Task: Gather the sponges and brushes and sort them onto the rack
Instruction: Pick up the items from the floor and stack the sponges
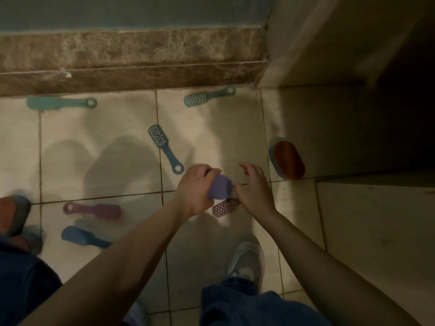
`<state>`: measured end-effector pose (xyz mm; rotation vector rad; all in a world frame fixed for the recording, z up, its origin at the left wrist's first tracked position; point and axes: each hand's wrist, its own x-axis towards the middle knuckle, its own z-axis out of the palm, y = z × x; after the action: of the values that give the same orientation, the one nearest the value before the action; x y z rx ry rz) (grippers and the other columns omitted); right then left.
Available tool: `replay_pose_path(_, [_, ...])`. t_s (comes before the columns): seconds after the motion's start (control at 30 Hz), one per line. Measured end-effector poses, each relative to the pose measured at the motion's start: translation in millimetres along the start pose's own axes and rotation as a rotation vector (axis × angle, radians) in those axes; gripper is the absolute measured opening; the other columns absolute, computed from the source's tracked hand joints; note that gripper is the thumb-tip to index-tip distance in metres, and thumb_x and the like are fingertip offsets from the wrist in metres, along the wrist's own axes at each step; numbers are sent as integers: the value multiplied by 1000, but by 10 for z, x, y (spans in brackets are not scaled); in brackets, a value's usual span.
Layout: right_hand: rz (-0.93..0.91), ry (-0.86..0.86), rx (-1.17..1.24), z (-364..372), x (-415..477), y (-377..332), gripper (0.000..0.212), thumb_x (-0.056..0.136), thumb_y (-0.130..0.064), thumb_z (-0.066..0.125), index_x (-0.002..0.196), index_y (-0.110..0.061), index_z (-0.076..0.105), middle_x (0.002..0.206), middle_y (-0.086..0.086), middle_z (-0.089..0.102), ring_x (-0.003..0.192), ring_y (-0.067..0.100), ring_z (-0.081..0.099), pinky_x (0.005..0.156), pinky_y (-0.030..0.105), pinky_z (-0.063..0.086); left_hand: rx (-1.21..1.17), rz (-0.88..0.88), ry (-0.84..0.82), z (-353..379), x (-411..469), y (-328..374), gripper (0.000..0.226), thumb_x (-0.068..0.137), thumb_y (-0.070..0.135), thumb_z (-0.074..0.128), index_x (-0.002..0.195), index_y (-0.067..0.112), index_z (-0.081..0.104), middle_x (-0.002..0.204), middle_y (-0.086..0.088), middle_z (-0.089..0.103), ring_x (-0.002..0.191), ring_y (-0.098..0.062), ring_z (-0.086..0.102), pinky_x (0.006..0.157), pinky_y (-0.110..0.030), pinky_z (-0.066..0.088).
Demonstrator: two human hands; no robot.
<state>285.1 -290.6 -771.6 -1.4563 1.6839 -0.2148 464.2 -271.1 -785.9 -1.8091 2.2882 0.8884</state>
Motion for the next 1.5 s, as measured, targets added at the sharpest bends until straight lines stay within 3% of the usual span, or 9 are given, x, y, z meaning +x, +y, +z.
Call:
replay_pose_path(0.13, [-39, 126, 47, -139, 47, 57, 52, 82, -9, 56, 130, -27, 50, 138, -4, 44, 123, 15, 48, 89, 29, 44, -231, -222, 223, -50, 101, 167, 66, 75, 49, 63, 130, 16, 53, 115, -10, 58, 105, -30, 52, 84, -36, 42])
replay_pose_path(0.23, [-37, 222, 23, -271, 112, 126, 51, 83, -11, 56, 131, -29, 49, 142, -6, 39, 123, 16, 47, 88, 37, 51, -524, -323, 207, -112, 238, 355, 46, 86, 60, 46, 114, 26, 60, 103, -2, 64, 94, -22, 60, 74, -33, 46])
replay_pose_path(0.37, [32, 252, -115, -431, 252, 236, 58, 86, -18, 59, 140, -29, 41, 155, -4, 25, 141, 22, 27, 103, 41, 41, -1012, -464, 158, -247, 366, 621, 65, 75, 84, 30, 71, 27, 62, 62, 8, 61, 61, -12, 61, 55, -28, 41])
replay_pose_path(0.47, [116, 190, -265, -525, 363, 311, 71, 89, -27, 61, 150, -29, 24, 163, 1, 7, 148, 29, 2, 117, 51, 21, -1204, -577, 114, -267, 416, 700, 64, 61, 79, 38, 82, 24, 63, 77, 1, 67, 67, -11, 65, 51, -22, 44])
replay_pose_path(0.6, [190, 92, -338, -589, 461, 361, 79, 92, -30, 59, 154, -33, 11, 163, 4, -6, 148, 35, -7, 119, 55, 6, -1311, -606, 4, -254, 363, 680, 73, 58, 89, 52, 98, 29, 58, 93, 1, 67, 79, -16, 69, 50, -24, 53])
replay_pose_path(0.87, [163, 84, -318, -566, 380, 382, 91, 88, -22, 66, 153, -37, 4, 154, 7, 9, 137, 35, 27, 103, 49, 44, -1297, -682, 63, -211, 328, 656, 36, 81, 33, 69, 109, 23, 49, 93, 2, 62, 80, -15, 65, 54, -24, 53])
replay_pose_path(1.0, [117, 154, -217, -550, 346, 271, 88, 89, -15, 60, 154, -35, 3, 144, 8, 26, 121, 29, 46, 76, 31, 47, -1281, -667, 186, -270, 278, 652, 32, 84, 28, 67, 111, 20, 51, 93, 2, 63, 81, -14, 63, 59, -27, 55])
replay_pose_path(1.27, [180, -56, -266, -345, 282, 49, 104, 81, -44, 69, 155, -28, -2, 154, 9, 22, 135, 33, 34, 101, 50, 42, -1268, -670, 224, -419, 140, 516, 42, 85, 24, 66, 123, 11, 54, 104, -10, 66, 90, -24, 65, 80, -42, 58])
replay_pose_path(1.5, [87, -43, -452, -114, 264, 0, 96, 87, -34, 63, 153, -29, -7, 152, 13, 23, 131, 33, 36, 92, 47, 45, -1291, -699, 265, -287, 14, 326, 28, 88, 23, 64, 110, 27, 47, 84, 12, 58, 74, -1, 57, 50, -15, 46])
